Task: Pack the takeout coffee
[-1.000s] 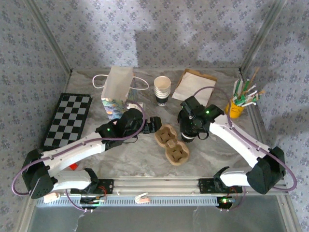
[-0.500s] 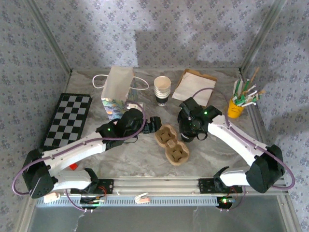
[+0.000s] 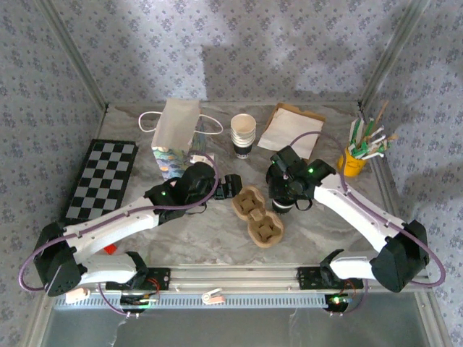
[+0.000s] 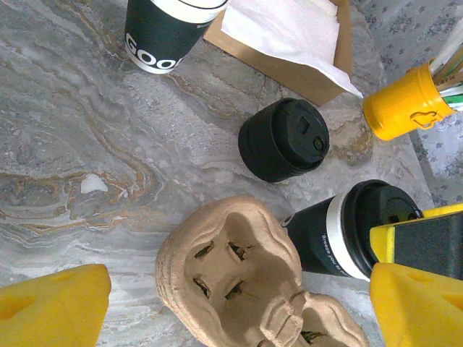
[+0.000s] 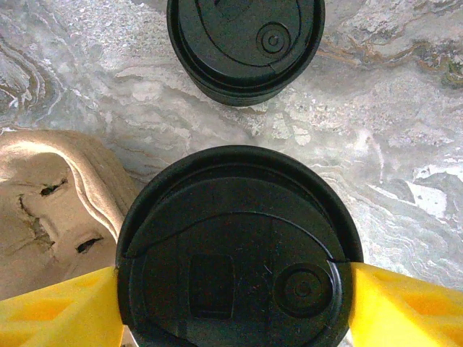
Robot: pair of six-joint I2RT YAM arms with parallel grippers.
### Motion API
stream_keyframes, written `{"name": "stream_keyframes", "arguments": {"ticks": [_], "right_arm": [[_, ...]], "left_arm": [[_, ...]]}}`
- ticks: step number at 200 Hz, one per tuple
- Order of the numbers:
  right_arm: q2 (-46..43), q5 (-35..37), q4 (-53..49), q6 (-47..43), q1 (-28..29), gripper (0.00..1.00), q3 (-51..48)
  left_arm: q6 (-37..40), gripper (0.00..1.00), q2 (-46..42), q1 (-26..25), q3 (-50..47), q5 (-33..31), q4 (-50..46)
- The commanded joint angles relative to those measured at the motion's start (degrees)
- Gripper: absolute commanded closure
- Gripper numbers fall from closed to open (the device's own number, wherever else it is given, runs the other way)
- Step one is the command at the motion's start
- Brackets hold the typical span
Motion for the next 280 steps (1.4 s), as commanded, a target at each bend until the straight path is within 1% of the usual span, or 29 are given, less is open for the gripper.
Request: {"name": "stream_keyframes", "arguments": {"ticks": [1,27,72,96,114,129,143,174,206,227,244,256,275,280], "right_arm": [[0.3,1.2,0.1,0.6,0.4,0.24,-0.6],[1.3,0.5,1.0,0.4,0.3,0.24,-1.7],[0.8,0.7,-0.4,1.2,0.3,0.22,-2.9],[0.7,0.0,0.1,1.2,0.3,0.16,-2.7],[0.5,-0.7,-0.1,1.2,0.3,0.15,-1.5],[-0.2,-1.1,-1.0,1.0,0.3,0.11,-0.5],[-1.2,-1.4,-1.4,0.7,0.1,0.09,0.0],[-3.0,-3.9,-2.2,0.0,-1.9,0.05,0.5],[-5.0,-6.4,-2.5,-0.5,-3.9,0.03,0.5],[-6.0,-9.7,-3.5,-1.0,-6.7,0.06,0.7],[-8.3,-13.3,-3.7,-1.4,-9.6,0.14,0.0],[-9.5,-17.7,-3.8,-2.4,-12.2,0.20,-0.9],[-11.0,-23.6,-3.6,-4.0,-16.7,0.28,-2.7],[-11.2,-24.8,-3.5,-4.3,-18.1,0.32,-3.1]], "left_arm": [[0.3,0.08,0.3,-0.3,0.4,-0.8,0.3],[0.3,0.08,0.3,-0.3,0.3,-0.8,0.0],[0.3,0.08,0.4,-0.3,0.4,-0.8,0.1],[0.5,0.08,1.0,-0.3,1.0,-0.2,0.2],[0.7,0.08,1.3,-0.3,1.5,0.2,0.0],[0.7,0.08,1.4,-0.3,2.1,0.4,-0.3],[0.7,0.08,1.4,-0.3,2.4,0.6,-0.5],[0.6,0.11,1.7,-0.4,3.5,2.2,-0.6],[1.1,0.15,3.2,-0.8,5.5,3.8,-1.0],[1.2,0.18,4.7,-1.4,6.5,4.9,0.0],[1.7,0.22,6.9,-1.7,8.4,7.1,0.2],[2.3,0.27,8.9,-2.1,9.8,8.5,0.5],[3.0,0.33,12.9,-2.5,11.8,12.5,3.4],[3.1,0.34,14.2,-2.5,12.7,13.8,4.0]]}}
